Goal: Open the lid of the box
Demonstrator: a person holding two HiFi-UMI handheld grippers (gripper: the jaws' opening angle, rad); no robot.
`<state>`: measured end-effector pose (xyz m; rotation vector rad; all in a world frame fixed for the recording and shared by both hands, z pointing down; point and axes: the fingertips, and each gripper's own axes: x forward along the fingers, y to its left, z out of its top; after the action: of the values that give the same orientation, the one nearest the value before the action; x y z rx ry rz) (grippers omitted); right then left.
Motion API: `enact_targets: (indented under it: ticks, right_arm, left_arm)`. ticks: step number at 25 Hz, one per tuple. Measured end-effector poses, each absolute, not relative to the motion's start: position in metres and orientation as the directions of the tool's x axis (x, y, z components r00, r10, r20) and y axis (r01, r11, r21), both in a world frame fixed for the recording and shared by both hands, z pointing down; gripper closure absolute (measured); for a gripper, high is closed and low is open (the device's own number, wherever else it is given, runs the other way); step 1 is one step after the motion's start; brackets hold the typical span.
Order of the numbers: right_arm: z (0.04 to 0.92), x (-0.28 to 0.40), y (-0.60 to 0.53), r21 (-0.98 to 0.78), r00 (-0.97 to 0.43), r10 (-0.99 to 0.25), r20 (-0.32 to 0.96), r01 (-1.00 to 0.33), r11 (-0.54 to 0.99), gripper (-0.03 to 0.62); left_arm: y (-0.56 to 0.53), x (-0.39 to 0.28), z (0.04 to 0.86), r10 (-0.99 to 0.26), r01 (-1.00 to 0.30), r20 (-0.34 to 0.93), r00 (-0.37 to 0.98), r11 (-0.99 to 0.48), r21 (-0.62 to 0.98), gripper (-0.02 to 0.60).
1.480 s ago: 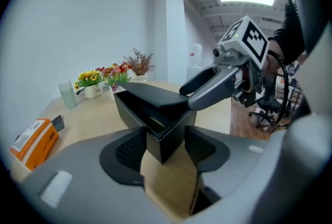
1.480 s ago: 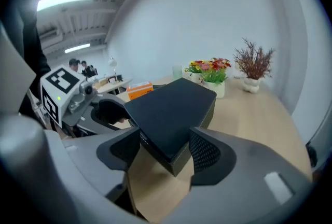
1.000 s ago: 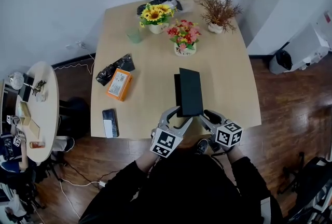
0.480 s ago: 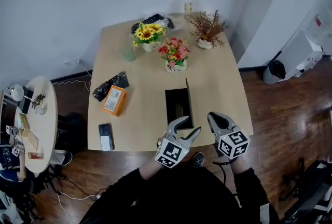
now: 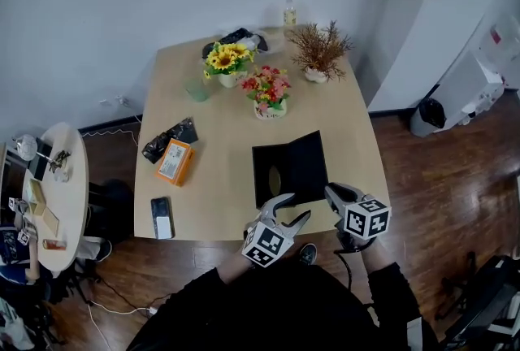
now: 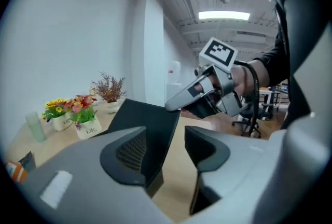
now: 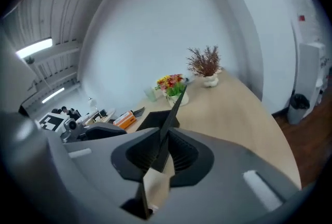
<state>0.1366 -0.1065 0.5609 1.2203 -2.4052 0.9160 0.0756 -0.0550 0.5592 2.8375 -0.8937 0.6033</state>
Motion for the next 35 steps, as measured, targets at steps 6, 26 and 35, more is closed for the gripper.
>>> enact_targets:
  ticks: [6,26,35]
  right_arm:
    - [0.622,0.17,-0.109,-0.391,-0.546,-0.599,0.586,-0.838,0.381,0.548]
    - [0.445,0.127,-0.122,-0.152,-0.524,-0.824,0.215,-0.851,0.502,0.594]
    - [0.379,0.108,-0.096,0.083,-0.525,-0.85,0.04,-0.846,0.526,0.594]
  left_arm:
    - [-0.061,-0.002,0.559,-0.665,-0.727,0.425,0.614,-0.686,-0.024,0.368]
    - [-0.083,-0.126,0.464,-0.931,-0.959,0.233,0.283,-0.282,0.04,0.508]
    - [-0.07,-0.1,0.372,-0.918,-0.918,0.026,0.396,-0.396,-0.021,0.509]
